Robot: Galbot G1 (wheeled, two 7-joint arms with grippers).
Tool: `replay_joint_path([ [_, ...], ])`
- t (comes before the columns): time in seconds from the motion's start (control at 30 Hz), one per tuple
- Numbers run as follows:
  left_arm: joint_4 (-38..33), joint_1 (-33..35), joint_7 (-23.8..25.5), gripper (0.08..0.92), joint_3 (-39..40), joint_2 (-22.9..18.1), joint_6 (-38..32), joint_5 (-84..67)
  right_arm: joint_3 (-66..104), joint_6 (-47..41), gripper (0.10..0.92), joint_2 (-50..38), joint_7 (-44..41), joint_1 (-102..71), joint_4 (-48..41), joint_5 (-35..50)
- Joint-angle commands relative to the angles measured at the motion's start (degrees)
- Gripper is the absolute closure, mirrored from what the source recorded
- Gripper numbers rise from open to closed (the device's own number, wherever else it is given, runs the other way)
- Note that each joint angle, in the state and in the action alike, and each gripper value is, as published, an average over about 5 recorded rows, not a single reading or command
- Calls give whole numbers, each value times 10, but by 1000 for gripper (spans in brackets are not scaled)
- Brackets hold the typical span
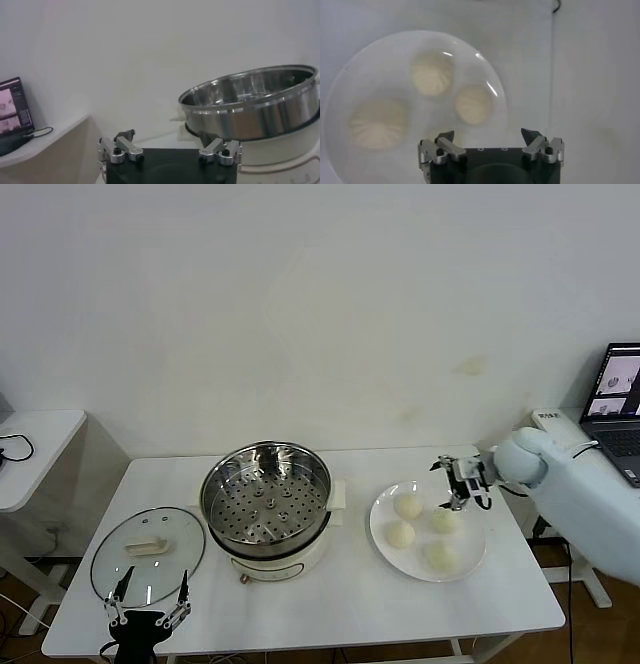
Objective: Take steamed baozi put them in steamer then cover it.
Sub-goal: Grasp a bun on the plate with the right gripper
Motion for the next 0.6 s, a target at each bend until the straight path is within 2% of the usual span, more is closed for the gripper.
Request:
replay_joint_path([
  [0.03, -4, 0, 1, 177, -1, 0, 5, -5, -62, 6, 203, 57, -35, 47, -89, -7],
  [0.6, 1, -5, 4, 177, -19, 8, 11, -12, -57, 7, 202, 138, -15, 32, -169, -35],
])
